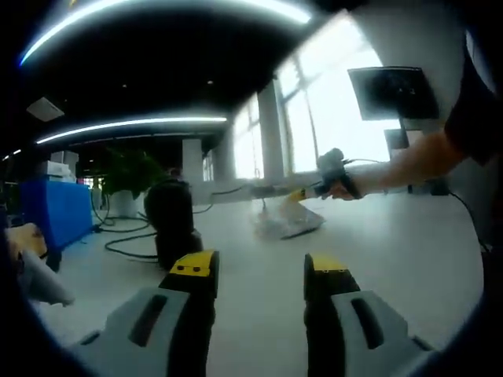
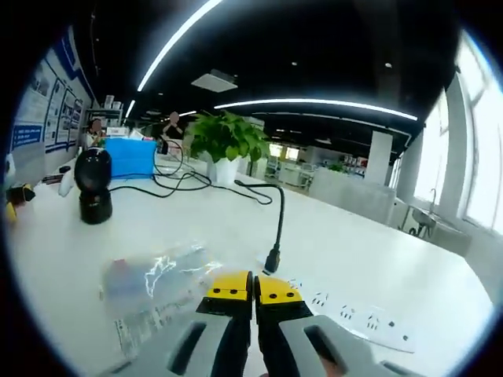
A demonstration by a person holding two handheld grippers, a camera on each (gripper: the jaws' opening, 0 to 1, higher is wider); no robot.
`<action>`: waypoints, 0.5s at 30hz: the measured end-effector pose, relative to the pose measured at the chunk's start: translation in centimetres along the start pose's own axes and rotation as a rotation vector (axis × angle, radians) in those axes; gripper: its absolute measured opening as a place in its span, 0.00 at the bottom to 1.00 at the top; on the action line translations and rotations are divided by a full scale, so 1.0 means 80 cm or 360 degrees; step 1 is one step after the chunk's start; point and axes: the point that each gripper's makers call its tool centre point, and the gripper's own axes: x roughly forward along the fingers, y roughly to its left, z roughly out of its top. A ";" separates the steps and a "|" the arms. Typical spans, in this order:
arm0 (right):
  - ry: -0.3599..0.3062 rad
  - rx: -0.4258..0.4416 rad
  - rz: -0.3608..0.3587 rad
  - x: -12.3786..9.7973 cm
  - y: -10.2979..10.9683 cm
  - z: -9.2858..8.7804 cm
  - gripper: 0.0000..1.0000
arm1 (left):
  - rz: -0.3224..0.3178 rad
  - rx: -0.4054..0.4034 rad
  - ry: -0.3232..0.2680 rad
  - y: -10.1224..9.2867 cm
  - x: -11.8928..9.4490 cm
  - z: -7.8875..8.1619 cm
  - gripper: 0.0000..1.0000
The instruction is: Clip sheet goods on table flip sheet goods clip sheet goods scan sheet goods put sheet goods back to table
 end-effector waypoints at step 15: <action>0.0046 0.0035 -0.0029 0.003 0.005 -0.031 0.00 | 0.0006 0.0017 0.0020 0.000 0.001 -0.003 0.36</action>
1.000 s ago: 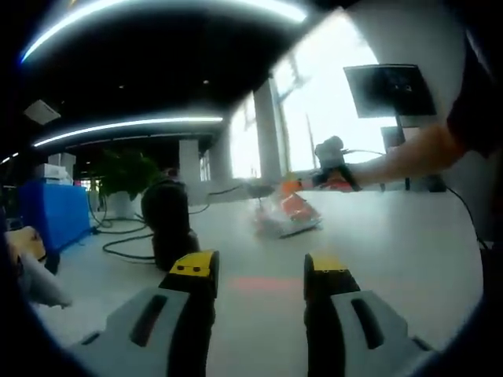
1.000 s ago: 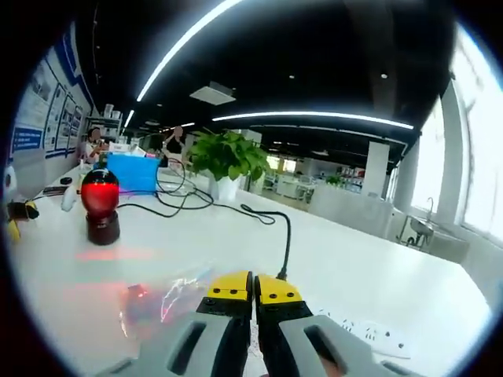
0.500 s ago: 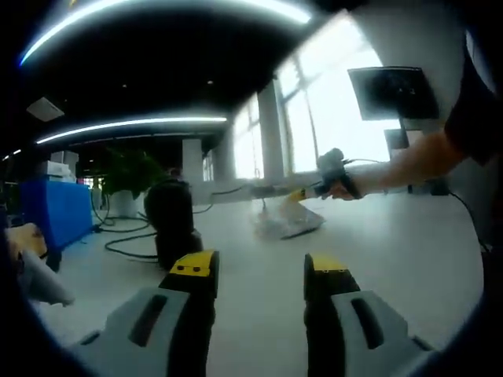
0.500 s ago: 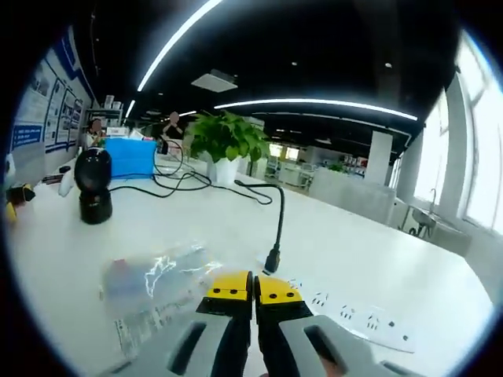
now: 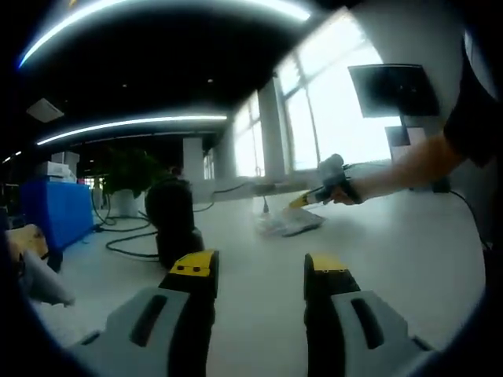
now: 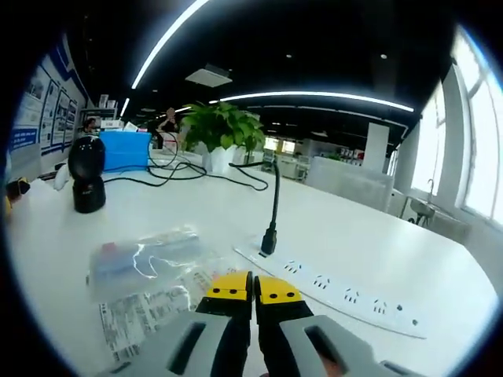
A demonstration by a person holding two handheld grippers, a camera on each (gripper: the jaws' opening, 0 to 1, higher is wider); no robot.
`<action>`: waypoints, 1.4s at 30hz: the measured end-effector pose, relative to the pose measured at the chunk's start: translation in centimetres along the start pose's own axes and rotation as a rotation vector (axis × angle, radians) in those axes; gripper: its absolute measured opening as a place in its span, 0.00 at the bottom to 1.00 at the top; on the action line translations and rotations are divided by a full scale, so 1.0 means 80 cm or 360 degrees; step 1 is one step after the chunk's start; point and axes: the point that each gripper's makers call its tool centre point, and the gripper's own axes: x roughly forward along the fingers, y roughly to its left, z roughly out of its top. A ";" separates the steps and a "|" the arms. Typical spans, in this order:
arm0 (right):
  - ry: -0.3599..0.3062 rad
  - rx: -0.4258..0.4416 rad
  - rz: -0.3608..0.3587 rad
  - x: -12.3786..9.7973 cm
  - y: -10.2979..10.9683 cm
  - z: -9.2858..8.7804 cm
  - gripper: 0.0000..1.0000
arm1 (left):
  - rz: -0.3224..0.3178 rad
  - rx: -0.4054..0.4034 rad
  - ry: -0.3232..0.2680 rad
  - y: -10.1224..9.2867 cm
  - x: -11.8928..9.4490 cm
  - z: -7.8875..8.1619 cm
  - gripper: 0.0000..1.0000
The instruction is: Clip sheet goods on table flip sheet goods clip sheet goods scan sheet goods put sheet goods back to table
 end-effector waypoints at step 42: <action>-0.0093 0.0220 -0.0064 -0.002 0.080 0.035 0.64 | -0.0012 -0.0005 -0.0013 -0.001 0.001 0.002 0.36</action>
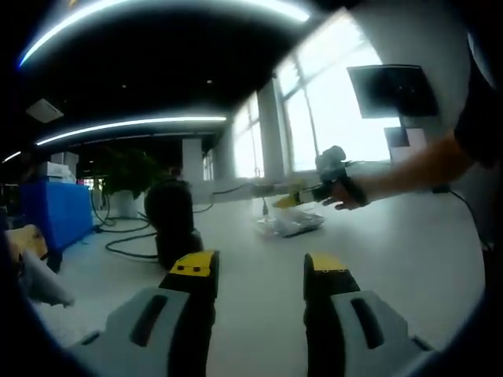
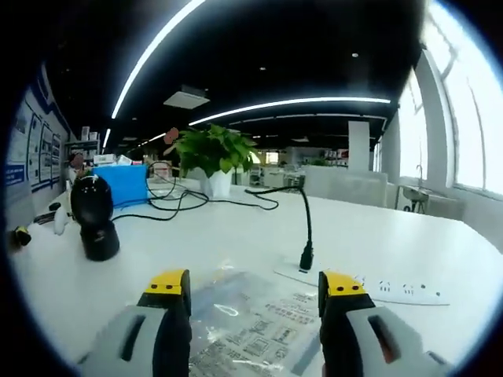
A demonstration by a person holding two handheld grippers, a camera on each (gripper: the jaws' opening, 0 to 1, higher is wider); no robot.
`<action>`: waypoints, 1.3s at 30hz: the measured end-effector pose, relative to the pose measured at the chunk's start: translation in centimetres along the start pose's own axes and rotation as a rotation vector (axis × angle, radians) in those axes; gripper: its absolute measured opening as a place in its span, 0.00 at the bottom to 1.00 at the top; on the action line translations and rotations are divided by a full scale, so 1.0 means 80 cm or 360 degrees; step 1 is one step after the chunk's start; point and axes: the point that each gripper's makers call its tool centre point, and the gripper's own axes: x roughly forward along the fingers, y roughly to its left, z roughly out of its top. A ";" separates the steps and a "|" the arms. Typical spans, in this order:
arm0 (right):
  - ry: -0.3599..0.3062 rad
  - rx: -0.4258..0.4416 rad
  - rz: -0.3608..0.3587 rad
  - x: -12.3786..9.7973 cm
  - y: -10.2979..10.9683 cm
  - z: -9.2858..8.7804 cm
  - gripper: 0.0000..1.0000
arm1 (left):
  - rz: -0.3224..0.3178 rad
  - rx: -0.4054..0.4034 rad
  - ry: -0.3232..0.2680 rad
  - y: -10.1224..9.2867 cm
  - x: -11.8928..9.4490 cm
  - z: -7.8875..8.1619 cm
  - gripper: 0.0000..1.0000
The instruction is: Clip sheet goods on table flip sheet goods clip sheet goods scan sheet goods put sheet goods back to table
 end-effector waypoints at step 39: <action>0.0271 0.0108 0.0221 -0.005 0.035 -0.050 0.66 | -0.0002 -0.0002 -0.0009 0.000 0.000 0.001 0.36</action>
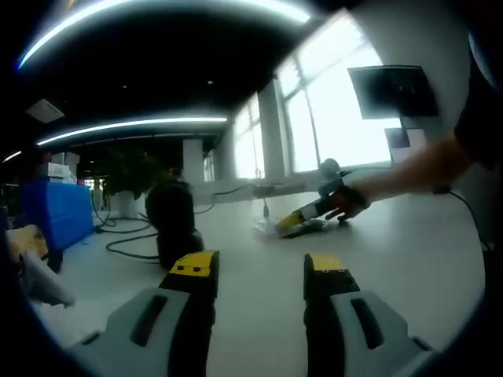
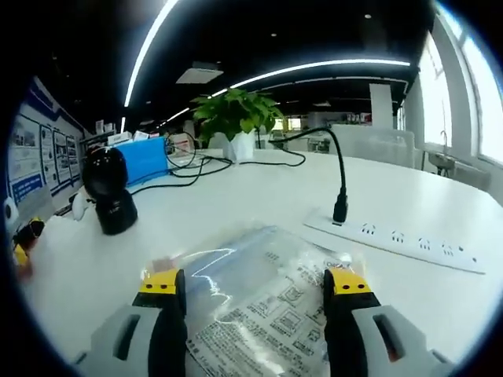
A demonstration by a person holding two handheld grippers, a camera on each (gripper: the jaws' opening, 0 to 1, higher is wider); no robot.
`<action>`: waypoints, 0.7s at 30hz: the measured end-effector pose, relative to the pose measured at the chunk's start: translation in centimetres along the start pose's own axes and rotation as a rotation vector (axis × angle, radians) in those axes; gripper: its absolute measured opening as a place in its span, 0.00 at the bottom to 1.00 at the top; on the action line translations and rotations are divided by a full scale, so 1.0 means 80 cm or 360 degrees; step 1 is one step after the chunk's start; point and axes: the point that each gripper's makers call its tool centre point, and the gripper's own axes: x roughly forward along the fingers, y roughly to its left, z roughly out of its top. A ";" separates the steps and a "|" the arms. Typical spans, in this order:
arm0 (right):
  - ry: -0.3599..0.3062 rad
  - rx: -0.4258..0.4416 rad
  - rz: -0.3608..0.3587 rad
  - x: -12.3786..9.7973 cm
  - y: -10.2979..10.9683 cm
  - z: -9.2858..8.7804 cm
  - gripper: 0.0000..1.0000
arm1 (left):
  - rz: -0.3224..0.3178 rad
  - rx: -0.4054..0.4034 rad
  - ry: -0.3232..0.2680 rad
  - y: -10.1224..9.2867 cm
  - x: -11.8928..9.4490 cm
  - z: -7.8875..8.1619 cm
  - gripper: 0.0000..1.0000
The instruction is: Clip sheet goods on table flip sheet goods clip sheet goods scan sheet goods put sheet goods back to table
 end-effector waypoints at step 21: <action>-0.0228 -0.0150 -0.0069 -0.048 0.021 0.055 0.68 | -0.0008 0.0006 -0.0001 -0.002 -0.002 0.001 0.36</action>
